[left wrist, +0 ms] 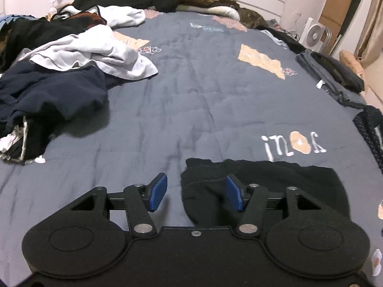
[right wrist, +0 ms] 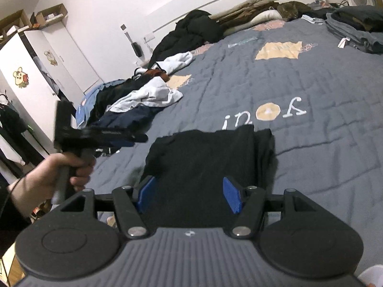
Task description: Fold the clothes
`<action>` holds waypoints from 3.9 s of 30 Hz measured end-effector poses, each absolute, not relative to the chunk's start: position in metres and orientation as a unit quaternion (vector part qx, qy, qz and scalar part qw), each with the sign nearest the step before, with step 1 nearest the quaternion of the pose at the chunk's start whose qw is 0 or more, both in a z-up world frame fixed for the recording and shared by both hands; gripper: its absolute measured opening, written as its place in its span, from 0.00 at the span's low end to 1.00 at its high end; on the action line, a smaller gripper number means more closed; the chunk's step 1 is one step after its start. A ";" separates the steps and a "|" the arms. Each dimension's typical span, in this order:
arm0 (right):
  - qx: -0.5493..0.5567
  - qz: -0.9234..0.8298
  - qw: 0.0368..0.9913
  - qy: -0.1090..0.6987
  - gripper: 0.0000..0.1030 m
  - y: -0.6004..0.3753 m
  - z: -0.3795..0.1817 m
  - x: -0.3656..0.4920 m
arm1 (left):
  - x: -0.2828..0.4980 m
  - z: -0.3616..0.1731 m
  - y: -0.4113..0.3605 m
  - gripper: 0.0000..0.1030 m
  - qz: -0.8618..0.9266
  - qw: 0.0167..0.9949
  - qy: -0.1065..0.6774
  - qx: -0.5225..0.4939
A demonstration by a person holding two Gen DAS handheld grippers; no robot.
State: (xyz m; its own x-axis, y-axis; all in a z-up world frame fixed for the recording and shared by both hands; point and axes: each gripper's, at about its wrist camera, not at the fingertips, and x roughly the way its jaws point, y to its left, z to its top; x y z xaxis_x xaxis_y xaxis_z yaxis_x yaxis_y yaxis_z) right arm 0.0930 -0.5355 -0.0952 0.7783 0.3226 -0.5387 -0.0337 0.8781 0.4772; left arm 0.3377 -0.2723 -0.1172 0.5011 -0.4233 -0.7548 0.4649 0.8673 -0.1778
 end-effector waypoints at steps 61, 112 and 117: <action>0.217 0.077 0.899 0.374 0.62 -0.536 -0.111 0.073 | 0.138 -0.087 -0.287 0.54 -0.236 0.873 0.422 0.052; 0.114 0.061 0.923 0.363 0.62 -0.458 0.022 -0.104 | -0.061 0.003 -0.219 0.68 -0.213 0.904 0.368 0.053; 0.116 0.057 0.918 0.374 0.62 -0.467 0.015 -0.093 | -0.047 -0.013 -0.214 0.69 -0.207 0.902 0.378 0.041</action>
